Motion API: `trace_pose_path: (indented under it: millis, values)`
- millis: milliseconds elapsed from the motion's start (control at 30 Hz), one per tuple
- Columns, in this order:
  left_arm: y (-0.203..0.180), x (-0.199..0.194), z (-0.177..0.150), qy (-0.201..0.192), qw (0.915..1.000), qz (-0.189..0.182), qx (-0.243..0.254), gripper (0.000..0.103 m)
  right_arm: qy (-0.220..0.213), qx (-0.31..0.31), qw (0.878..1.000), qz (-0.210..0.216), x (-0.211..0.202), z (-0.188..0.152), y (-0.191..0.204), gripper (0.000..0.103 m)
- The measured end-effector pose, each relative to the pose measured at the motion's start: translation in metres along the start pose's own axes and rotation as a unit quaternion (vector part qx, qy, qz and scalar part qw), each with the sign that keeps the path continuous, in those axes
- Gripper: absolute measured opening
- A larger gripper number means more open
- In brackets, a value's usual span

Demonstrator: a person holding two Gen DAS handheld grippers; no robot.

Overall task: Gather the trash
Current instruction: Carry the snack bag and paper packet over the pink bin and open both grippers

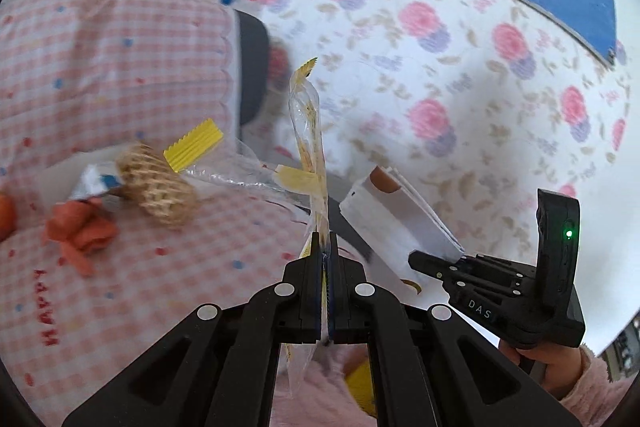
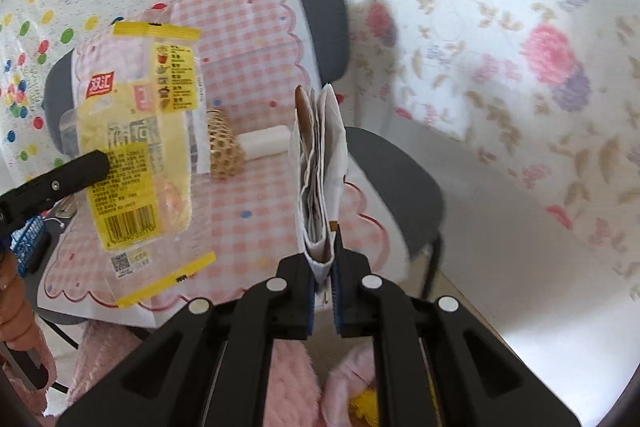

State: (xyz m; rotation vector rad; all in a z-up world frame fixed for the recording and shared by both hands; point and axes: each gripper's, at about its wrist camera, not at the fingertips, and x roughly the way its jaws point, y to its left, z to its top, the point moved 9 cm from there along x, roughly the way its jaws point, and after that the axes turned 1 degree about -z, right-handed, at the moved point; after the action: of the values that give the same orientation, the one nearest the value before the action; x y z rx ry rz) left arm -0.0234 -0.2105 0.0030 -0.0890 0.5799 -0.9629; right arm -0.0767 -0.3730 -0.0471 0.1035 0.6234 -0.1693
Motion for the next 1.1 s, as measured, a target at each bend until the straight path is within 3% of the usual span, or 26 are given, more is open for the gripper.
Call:
trace_pose_path:
  millis: [233, 567, 1000, 1100]
  values:
    - [-0.049, 0.033, -0.028, 0.023, 0.9982, -0.037, 0.040, 0.002, 0.014, 0.018, 0.998, -0.053, -0.025, -0.030, -0.042, 0.007]
    - [-0.103, 0.077, -0.065, 0.078, 0.9896, -0.107, 0.056, 0.002, 0.056, 0.048, 0.992, -0.101, -0.044, -0.090, -0.091, 0.007]
    - [-0.122, 0.137, -0.114, 0.168, 0.9769, -0.107, 0.079, 0.005, 0.128, 0.084, 0.980, -0.127, -0.022, -0.142, -0.135, 0.007]
    - [-0.121, 0.143, -0.119, 0.178, 0.9757, -0.096, 0.083, 0.025, 0.138, 0.092, 0.978, -0.125, -0.017, -0.150, -0.139, 0.007]
